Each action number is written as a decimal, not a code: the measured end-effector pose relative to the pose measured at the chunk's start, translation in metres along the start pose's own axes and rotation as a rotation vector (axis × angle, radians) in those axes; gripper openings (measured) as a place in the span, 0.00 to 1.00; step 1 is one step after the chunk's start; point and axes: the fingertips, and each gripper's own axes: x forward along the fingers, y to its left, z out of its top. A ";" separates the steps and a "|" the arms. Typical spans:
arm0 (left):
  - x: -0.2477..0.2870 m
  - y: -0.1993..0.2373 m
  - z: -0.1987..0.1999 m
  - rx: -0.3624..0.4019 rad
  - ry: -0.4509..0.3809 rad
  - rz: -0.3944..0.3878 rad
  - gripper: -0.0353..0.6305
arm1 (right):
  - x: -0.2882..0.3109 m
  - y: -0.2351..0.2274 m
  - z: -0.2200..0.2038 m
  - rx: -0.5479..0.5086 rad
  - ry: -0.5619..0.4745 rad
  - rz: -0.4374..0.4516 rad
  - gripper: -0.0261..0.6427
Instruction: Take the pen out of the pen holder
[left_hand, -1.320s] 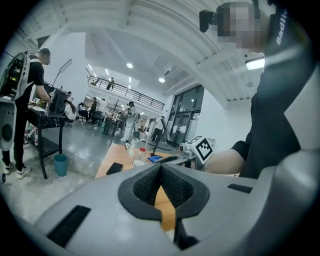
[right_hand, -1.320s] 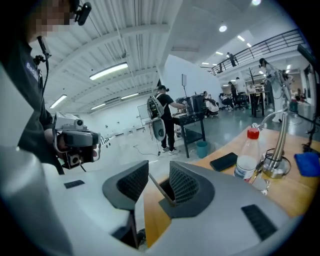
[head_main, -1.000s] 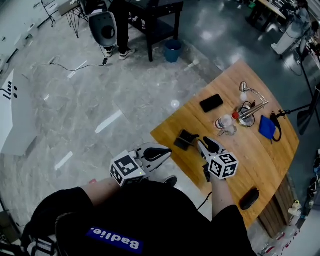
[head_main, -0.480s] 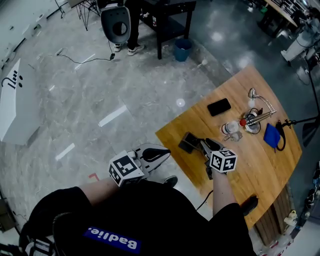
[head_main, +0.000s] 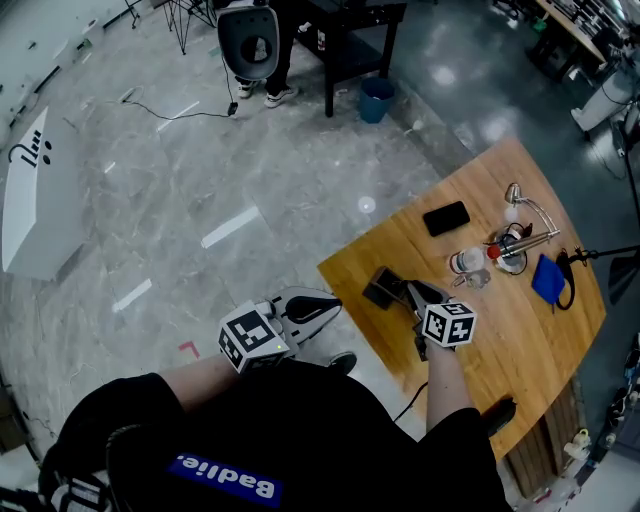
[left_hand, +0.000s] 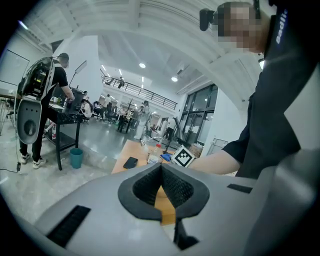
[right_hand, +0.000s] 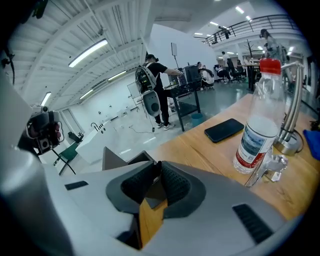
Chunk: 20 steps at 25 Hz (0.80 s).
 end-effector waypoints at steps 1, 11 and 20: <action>0.000 0.000 0.001 0.000 -0.002 -0.001 0.07 | -0.001 0.001 0.002 0.002 -0.006 0.000 0.11; 0.001 -0.009 0.012 0.022 -0.017 -0.050 0.07 | -0.052 0.022 0.032 -0.012 -0.152 -0.034 0.11; 0.009 -0.032 0.024 0.052 -0.024 -0.137 0.07 | -0.114 0.062 0.074 -0.038 -0.321 -0.049 0.11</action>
